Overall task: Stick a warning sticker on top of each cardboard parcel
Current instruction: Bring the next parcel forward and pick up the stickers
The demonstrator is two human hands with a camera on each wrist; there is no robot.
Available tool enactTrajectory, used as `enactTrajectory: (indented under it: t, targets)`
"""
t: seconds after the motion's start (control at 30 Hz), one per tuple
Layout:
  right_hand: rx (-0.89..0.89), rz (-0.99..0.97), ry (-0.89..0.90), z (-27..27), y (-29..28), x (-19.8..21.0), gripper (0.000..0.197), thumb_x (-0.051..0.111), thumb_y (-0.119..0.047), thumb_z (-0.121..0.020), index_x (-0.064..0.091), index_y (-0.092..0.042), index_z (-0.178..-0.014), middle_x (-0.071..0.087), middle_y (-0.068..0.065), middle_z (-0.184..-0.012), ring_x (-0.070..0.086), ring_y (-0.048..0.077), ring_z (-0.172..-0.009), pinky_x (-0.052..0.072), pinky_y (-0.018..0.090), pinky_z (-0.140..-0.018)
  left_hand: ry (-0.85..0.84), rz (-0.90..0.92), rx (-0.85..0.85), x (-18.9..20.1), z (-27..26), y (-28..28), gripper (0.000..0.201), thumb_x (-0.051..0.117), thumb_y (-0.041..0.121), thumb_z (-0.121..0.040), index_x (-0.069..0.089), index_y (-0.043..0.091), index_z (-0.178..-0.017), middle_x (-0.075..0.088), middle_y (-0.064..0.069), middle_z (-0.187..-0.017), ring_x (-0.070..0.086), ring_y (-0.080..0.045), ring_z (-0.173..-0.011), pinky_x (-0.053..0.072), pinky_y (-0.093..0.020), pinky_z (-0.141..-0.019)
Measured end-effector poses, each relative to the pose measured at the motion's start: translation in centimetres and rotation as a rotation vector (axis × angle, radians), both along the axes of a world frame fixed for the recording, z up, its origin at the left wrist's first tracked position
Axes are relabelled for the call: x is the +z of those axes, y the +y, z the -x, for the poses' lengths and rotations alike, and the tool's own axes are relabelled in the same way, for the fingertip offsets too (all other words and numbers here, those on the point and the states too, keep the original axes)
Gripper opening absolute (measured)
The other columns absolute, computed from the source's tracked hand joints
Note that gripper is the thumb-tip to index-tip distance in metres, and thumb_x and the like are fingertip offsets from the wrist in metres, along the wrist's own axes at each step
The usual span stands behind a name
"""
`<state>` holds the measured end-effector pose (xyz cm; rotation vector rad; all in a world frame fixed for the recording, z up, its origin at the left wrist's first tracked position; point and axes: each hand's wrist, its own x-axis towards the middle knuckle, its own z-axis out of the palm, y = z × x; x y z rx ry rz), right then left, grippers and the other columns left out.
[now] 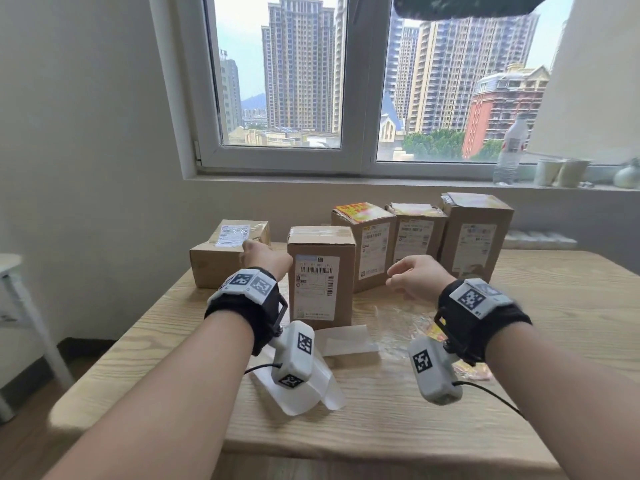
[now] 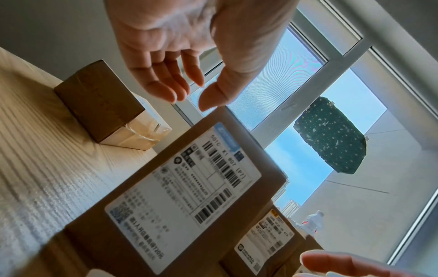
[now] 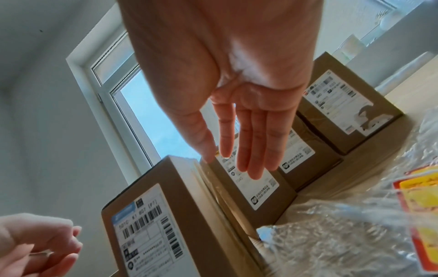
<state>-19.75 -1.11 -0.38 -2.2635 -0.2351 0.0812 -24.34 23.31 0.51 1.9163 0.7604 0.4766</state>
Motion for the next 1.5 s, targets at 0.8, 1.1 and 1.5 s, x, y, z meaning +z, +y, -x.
enactTrajectory:
  t: [0.8,1.1,1.5]
  targets:
    - [0.068,0.761,-0.597,-13.8,7.4,3.0,0.042,0.054,-0.035,-0.091,0.052,-0.034,-0.133,0.058,0.001,-0.132,0.047,0.025,-0.12,0.042,0.043,-0.1,0.171,-0.171,-0.773,3.7,-7.0,1.8,0.091,0.089,0.013,-0.058,0.045,0.03,-0.137,0.055,0.002,-0.127,0.062,-0.017,-0.105,0.055,-0.032,-0.088]
    - [0.027,0.718,-0.657,-15.1,7.7,2.2,0.041,0.055,-0.038,-0.092,0.053,-0.033,-0.133,0.057,0.004,-0.128,0.045,0.026,-0.117,0.043,0.042,-0.097,0.158,-0.152,-0.744,3.5,-7.9,2.1,0.091,0.089,0.015,-0.057,0.046,0.034,-0.135,0.054,0.0,-0.129,0.063,-0.019,-0.104,0.055,-0.037,-0.09]
    - [0.01,0.484,-0.528,-8.8,3.0,3.8,0.033,0.06,-0.025,-0.089,0.063,-0.023,-0.122,0.061,0.002,-0.124,0.05,0.022,-0.117,0.041,0.038,-0.098,-0.096,-0.193,-0.486,4.1,-5.0,0.4,0.063,0.083,0.03,-0.067,0.057,0.032,-0.125,0.05,0.004,-0.134,0.047,-0.016,-0.122,0.038,-0.031,-0.094]
